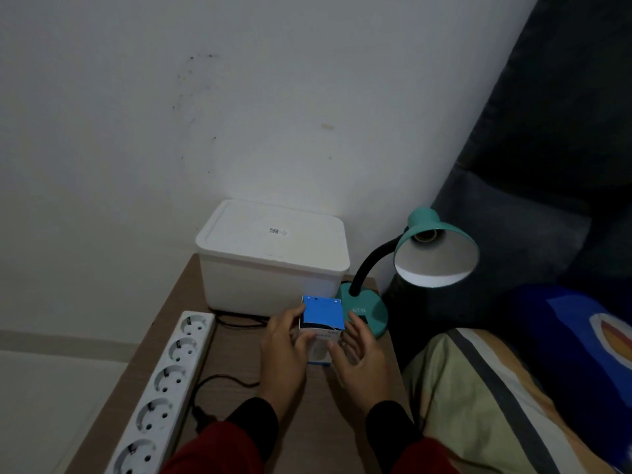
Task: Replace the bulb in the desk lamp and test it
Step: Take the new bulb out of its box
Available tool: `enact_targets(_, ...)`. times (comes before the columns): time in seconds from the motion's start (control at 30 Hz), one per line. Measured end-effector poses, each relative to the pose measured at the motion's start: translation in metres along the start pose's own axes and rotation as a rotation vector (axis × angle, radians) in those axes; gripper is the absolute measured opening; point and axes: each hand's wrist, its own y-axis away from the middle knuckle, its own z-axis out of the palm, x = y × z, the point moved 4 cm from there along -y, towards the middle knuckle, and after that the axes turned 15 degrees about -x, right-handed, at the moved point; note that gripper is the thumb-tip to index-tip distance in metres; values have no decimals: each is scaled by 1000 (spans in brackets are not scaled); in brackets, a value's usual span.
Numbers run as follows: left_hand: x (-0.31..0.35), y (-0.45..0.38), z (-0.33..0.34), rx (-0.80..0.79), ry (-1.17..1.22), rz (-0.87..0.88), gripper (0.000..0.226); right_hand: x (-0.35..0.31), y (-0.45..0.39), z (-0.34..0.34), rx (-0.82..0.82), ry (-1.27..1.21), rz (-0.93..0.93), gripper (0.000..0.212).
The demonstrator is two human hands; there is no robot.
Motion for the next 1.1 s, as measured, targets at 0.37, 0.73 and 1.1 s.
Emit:
enact_targets(0.37,7,-3,-5,-109,-48,66,61,-17,-4,-8,66,103,-142,58)
enact_targets(0.73,22,-38,-20,-507,-504,161,99,-27,-42,-29,52,325,-163,37)
enact_targets(1.1,25,-45,-18,-597,-627,108,108,-21,-65,-24,-76,455,8,47)
